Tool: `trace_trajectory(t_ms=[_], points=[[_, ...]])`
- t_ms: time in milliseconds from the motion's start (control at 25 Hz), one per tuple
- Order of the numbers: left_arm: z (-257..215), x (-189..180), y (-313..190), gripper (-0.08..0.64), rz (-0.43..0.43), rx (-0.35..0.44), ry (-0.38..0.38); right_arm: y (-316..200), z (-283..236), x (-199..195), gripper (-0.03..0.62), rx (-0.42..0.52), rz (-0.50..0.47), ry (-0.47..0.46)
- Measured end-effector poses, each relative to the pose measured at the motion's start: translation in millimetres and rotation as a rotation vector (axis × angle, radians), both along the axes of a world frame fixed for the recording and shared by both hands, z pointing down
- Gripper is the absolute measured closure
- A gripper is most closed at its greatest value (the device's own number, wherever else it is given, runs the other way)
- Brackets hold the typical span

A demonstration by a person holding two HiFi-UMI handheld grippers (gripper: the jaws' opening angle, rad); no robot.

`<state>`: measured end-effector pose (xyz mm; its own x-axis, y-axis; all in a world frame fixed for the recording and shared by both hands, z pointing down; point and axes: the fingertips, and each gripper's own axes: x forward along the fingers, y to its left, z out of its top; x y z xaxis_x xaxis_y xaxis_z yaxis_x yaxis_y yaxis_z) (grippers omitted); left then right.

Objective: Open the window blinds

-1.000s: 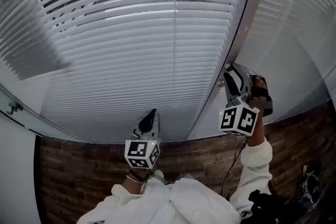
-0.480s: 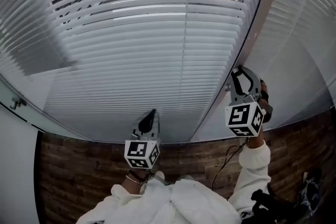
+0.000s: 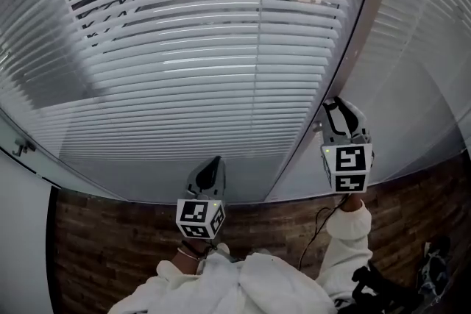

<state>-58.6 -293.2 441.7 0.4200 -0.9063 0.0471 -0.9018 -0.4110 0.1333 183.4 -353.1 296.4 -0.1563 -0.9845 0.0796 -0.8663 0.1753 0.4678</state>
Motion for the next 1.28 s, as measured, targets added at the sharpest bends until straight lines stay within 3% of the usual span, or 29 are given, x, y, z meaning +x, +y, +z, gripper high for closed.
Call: trace_trajectory(t_ms=[600,720,840,960,1000,1080,1200,1280], points=[[-3.8,-6.9,5.4,0.561,-0.009,0.005,-0.001,0.3,1.0,6.1,0.457,0.010,-0.001,-0.231],[-9.2,-6.4,6.6,0.563,-0.009,0.018,-0.004,7.9,2.1,13.2,0.441,0.083,0.052,-0.280],[-24.0,-8.1,10.0,0.561,-0.010,0.058,0.001,46.7,1.6,14.7,0.425,0.240,0.142,-0.344],[-48.9,-8.6,14.3,0.562,0.001,0.115,0.034,87.3,15.0,-20.5,0.430,0.314,0.070,-0.483],[-55.4,-5.8,15.7,0.563,0.012,0.130,0.044,94.1,26.1,-36.2,0.449,0.297,0.035,-0.500],[-57.8,6.0,18.5,0.563,0.045,0.134,0.046,99.5,54.1,-65.6,0.579,0.230,-0.030,-0.502],[-38.8,28.5,26.0,0.561,0.103,0.083,0.018,98.5,94.3,-92.0,0.581,0.094,-0.080,-0.521],[-27.0,36.6,31.5,0.561,0.128,0.049,0.011,98.3,102.0,-99.8,0.581,0.059,-0.090,-0.518]])
